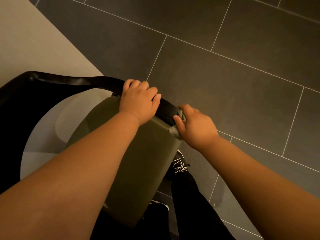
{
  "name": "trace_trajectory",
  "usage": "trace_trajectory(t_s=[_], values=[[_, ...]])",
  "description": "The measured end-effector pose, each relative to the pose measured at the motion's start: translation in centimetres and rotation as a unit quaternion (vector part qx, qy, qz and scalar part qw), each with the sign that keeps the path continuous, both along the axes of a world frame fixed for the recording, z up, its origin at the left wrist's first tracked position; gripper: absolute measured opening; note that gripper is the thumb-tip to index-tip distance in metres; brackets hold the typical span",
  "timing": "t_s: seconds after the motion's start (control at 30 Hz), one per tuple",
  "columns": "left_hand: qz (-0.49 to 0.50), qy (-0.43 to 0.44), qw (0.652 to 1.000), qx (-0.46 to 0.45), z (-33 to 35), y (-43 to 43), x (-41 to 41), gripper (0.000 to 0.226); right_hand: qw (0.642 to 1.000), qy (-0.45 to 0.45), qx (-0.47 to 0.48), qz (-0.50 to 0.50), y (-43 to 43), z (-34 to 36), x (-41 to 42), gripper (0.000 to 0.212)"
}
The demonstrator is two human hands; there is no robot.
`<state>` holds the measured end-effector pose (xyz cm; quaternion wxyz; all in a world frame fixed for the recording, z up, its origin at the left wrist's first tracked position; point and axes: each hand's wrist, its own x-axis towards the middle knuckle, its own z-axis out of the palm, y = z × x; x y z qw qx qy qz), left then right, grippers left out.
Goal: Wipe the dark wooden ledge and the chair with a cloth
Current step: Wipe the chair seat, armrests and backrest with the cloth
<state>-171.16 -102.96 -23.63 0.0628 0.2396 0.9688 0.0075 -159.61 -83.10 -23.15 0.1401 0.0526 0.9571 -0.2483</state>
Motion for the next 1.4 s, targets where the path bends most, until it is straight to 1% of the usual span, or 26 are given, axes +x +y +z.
trace_trajectory(t_s=[0.03, 0.1, 0.17, 0.23, 0.27, 0.33, 0.43, 0.47, 0.5, 0.57, 0.6, 0.67, 0.7, 0.73, 0.83, 0.87, 0.93, 1.0, 1.1, 1.17, 1.2, 1.23, 1.3, 1.37, 1.4], values=[[0.001, 0.002, 1.0, 0.002, 0.0, -0.1, 0.0, 0.046, 1.0, 0.004, -0.011, 0.007, 0.0, 0.0, -0.2, 0.046], [-0.003, -0.002, 1.0, -0.004, 0.1, 0.0, 0.1, 0.046, 0.998, 0.004, -0.062, -0.003, 0.9, 0.0, 1.0, 0.049], [-0.005, -0.003, 1.0, -0.009, 0.1, 0.1, 0.1, 0.048, 0.992, -0.002, -0.12, -0.045, 1.7, 0.0, 3.6, 0.052], [-0.003, 0.002, 1.0, -0.01, 0.1, 0.1, 0.1, 0.048, 0.985, -0.009, -0.147, -0.094, 1.8, -0.2, 5.7, 0.056], [-0.002, 0.005, 1.0, -0.009, 0.0, 0.1, 0.1, 0.048, 0.983, -0.011, -0.144, -0.114, 1.6, -0.5, 6.0, 0.056], [-0.003, 0.012, 1.0, -0.007, -0.1, 0.1, 0.1, 0.047, 0.985, 0.006, -0.106, -0.135, 0.8, -0.9, 4.9, 0.052], [0.0, 0.02, 1.0, -0.009, -0.2, 0.2, 0.2, 0.047, 0.993, 0.03, -0.023, -0.113, -0.7, -0.7, 1.4, 0.043], [0.001, 0.02, 1.0, -0.009, -0.2, 0.2, 0.2, 0.048, 0.994, 0.04, -0.013, -0.097, -0.9, -0.6, 0.8, 0.043], [0.0, 0.019, 1.0, -0.01, -0.2, 0.2, 0.2, 0.048, 0.995, 0.049, -0.019, -0.082, -0.8, -0.4, 0.8, 0.044], [-0.003, 0.014, 1.0, -0.01, -0.1, 0.3, 0.3, 0.048, 0.994, 0.063, -0.065, -0.055, 0.0, -0.3, 2.3, 0.051], [-0.004, 0.013, 1.0, -0.007, -0.1, 0.2, 0.3, 0.048, 0.993, 0.054, -0.093, -0.055, 0.5, -0.2, 3.6, 0.056], [-0.003, 0.015, 1.0, -0.003, -0.1, 0.2, 0.2, 0.048, 0.986, 0.006, -0.141, -0.088, 1.1, -0.2, 6.0, 0.067], [-0.002, 0.015, 1.0, -0.004, -0.1, 0.2, 0.2, 0.048, 0.983, -0.011, -0.15, -0.106, 1.0, -0.3, 6.7, 0.071], [-0.001, 0.016, 1.0, -0.005, -0.1, 0.2, 0.2, 0.048, 0.982, -0.016, -0.144, -0.123, 0.9, -0.5, 6.8, 0.069], [-0.002, 0.026, 1.0, -0.005, -0.3, 0.2, 0.2, 0.047, 0.98, -0.01, -0.097, -0.175, -0.1, -0.5, 3.4, 0.04], [-0.002, 0.03, 1.0, -0.002, -0.4, 0.1, 0.3, 0.046, 0.98, -0.018, -0.075, -0.184, -0.4, -0.5, 1.6, 0.034], [-0.001, 0.034, 0.999, 0.006, -0.6, 0.1, 0.4, 0.045, 0.986, -0.034, -0.032, -0.162, -0.9, -0.6, -1.6, 0.036], [0.003, 0.034, 0.999, 0.013, -0.6, 0.1, 0.4, 0.044, 0.996, 0.003, 0.012, -0.091, -1.8, -0.7, -2.5, 0.044], [0.007, 0.026, 0.999, 0.024, -0.3, 0.1, 0.4, 0.043, 0.996, 0.064, 0.067, 0.017, -2.2, -0.3, 0.7, 0.061], [0.004, 0.011, 0.999, 0.034, -0.3, 0.0, 0.4, 0.043, 0.987, 0.084, 0.117, 0.072, -1.3, -0.2, 3.3, 0.07], [0.003, 0.005, 0.999, 0.04, -0.4, -0.1, 0.4, 0.042, 0.985, 0.088, 0.125, 0.086, -0.9, -0.2, 3.9, 0.072], [0.002, 0.001, 0.999, 0.047, -0.5, -0.3, 0.3, 0.042, 0.985, 0.087, 0.121, 0.087, -0.7, -0.1, 3.8, 0.073], [0.007, -0.005, 0.998, 0.058, -0.5, -0.5, 0.3, 0.042, 0.989, 0.065, 0.115, 0.059, -1.4, 0.0, 2.1, 0.07], [0.016, -0.01, 0.998, 0.065, -0.6, -0.4, 0.2, 0.042, 0.992, 0.042, 0.114, 0.029, -3.1, 0.1, -0.9, 0.061], [0.022, -0.012, 0.997, 0.073, -0.7, -0.4, 0.3, 0.042, 0.993, 0.033, 0.107, 0.025, -3.8, 0.0, -2.6, 0.053]])
